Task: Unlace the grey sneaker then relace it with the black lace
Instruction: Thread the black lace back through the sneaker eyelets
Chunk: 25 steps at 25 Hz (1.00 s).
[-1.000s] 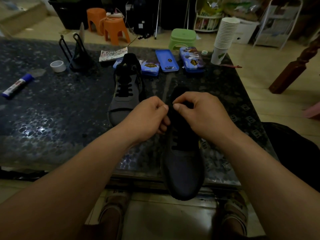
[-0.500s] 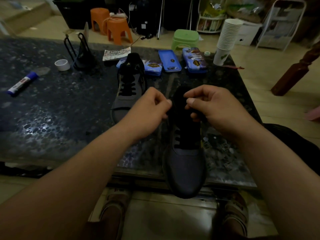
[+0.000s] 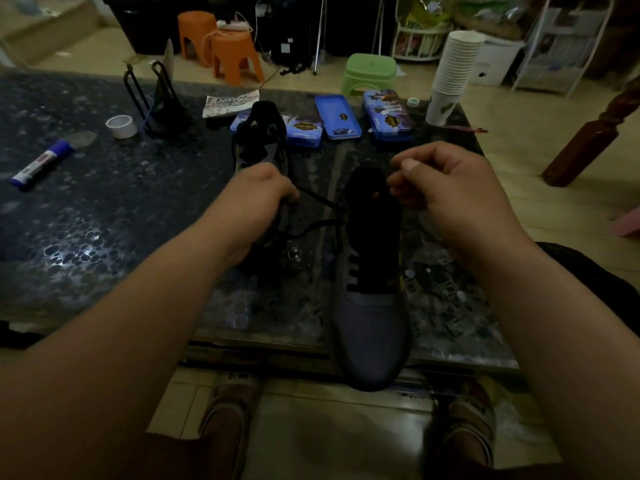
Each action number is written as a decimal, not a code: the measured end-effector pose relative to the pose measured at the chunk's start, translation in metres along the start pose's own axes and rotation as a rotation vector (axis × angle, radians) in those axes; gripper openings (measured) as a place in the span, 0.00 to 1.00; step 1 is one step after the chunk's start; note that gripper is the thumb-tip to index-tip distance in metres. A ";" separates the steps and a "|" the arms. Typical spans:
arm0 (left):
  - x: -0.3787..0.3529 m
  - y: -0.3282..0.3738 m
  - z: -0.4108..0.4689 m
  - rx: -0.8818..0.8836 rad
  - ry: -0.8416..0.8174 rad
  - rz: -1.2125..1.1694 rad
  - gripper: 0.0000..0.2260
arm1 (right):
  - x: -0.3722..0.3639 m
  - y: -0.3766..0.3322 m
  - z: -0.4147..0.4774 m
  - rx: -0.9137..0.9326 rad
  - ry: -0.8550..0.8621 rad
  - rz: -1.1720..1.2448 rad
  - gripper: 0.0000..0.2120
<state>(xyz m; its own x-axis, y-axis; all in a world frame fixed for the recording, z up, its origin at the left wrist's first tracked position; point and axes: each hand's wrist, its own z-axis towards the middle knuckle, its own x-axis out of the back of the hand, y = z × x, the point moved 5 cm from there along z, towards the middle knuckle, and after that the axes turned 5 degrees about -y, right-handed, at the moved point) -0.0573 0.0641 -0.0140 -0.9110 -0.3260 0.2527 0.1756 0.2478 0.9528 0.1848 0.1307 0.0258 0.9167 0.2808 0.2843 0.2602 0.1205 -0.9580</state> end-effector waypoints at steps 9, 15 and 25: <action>0.011 0.000 -0.012 -0.131 0.297 0.531 0.04 | -0.001 0.016 0.002 -0.077 -0.019 -0.140 0.10; -0.038 0.015 -0.048 -0.459 0.027 0.678 0.04 | 0.002 0.018 -0.003 -0.066 -0.020 -0.166 0.09; -0.025 0.017 -0.036 -0.281 -0.166 0.559 0.12 | 0.003 0.013 -0.004 -0.040 -0.025 -0.235 0.07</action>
<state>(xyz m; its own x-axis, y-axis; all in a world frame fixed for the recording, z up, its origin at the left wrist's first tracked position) -0.0176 0.0435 0.0016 -0.6956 -0.0662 0.7153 0.7105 0.0840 0.6987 0.1926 0.1295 0.0142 0.8216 0.2733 0.5003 0.4781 0.1477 -0.8658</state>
